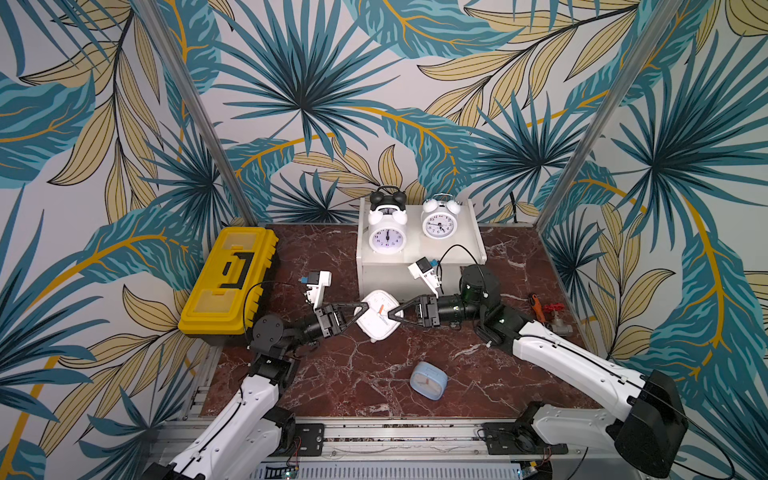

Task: Place the alarm clocks on the shelf by style
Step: Pick up the alarm from the center of the board.

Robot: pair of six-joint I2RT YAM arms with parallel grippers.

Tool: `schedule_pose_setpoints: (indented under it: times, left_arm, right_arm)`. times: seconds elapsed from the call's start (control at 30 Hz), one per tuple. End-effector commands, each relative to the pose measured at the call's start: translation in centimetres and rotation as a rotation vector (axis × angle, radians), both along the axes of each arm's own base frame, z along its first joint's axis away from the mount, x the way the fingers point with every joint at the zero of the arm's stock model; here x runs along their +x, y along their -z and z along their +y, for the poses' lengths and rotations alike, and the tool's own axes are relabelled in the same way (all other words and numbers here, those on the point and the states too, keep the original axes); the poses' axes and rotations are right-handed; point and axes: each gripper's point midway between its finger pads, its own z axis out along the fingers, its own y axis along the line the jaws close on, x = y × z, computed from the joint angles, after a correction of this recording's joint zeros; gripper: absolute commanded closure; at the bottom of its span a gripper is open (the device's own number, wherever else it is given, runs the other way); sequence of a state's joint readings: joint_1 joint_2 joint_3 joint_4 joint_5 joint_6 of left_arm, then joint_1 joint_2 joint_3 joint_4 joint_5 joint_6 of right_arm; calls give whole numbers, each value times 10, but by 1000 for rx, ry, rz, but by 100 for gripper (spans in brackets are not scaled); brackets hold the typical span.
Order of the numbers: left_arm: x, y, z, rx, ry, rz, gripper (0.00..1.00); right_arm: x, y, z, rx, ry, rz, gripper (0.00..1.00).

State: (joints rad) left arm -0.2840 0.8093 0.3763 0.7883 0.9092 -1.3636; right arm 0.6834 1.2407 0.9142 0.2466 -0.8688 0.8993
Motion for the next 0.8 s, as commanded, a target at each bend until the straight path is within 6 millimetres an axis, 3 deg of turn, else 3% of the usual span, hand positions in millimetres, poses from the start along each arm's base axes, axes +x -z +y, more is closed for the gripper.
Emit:
schedule_pose_setpoints:
  times: [0.0,0.1,0.3,0.53,0.77]
  left_arm:
    - [-6,-20,7,-57,-32,-113,74]
    - [-4,-18,11,-93,-62,-104,79]
    - [0,-14,16,-117,-101,-87,80]
    - [4,-15,17,-124,-119,-83,80]
    - [4,-12,18,-126,-125,-73,80]
  right_arm:
    - [5,-2,-1,15,35,15,59]
    - [11,-4,-8,22,111,-1,35]
    - [17,-11,-29,154,325,-34,17]
    - [-6,-13,-12,215,386,-145,16]
    - [-6,-18,6,252,375,-176,25]
